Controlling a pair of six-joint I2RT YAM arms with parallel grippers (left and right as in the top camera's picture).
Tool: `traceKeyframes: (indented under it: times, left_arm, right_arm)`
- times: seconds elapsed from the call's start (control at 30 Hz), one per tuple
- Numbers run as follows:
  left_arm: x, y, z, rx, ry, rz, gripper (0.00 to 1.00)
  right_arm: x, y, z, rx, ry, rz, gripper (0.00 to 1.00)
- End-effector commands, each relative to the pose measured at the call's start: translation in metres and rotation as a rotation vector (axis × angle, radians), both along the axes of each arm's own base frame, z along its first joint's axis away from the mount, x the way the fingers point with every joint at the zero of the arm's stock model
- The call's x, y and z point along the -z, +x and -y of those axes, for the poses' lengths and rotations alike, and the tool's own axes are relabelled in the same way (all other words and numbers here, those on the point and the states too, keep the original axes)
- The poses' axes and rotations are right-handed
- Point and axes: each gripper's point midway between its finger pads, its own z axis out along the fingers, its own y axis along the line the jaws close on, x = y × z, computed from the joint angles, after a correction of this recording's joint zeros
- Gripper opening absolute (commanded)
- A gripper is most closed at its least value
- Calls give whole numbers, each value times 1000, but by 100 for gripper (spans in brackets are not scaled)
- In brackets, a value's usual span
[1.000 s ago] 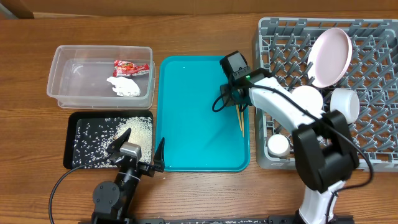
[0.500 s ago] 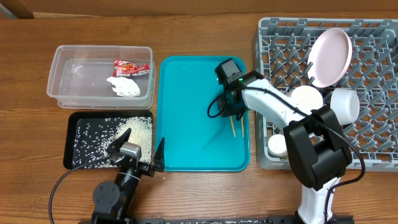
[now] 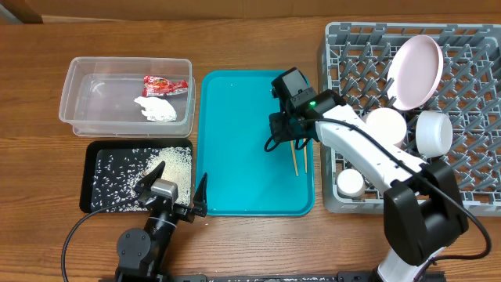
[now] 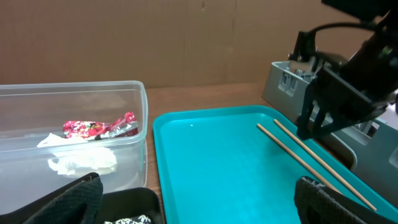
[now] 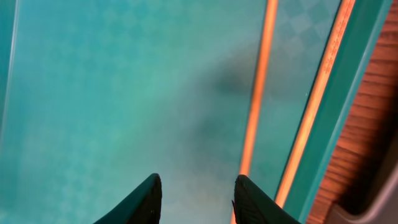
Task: Sort waste into correct bins and load items into the dishwasher
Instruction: 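Lower the right gripper onto the chopsticks and pinch one, then carry the chopstick into the dish rack and drop it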
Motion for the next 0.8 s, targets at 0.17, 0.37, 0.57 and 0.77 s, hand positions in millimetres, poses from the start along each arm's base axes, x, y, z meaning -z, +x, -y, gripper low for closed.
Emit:
traceKeyframes:
  times: [0.17, 0.37, 0.57, 0.77]
  left_arm:
    - [-1, 0, 0, 5, 6, 11, 100]
    - [-1, 0, 0, 5, 6, 11, 100]
    - [-1, 0, 0, 5, 6, 11, 100]
    - [-1, 0, 0, 5, 6, 11, 100]
  right_arm:
    - [70, -10, 29, 42, -129, -73, 41]
    - [86, -20, 24, 29, -97, -144, 17]
    - [78, -27, 8, 2, -11, -176, 4]
    - [13, -13, -10, -14, 104, -107, 4]
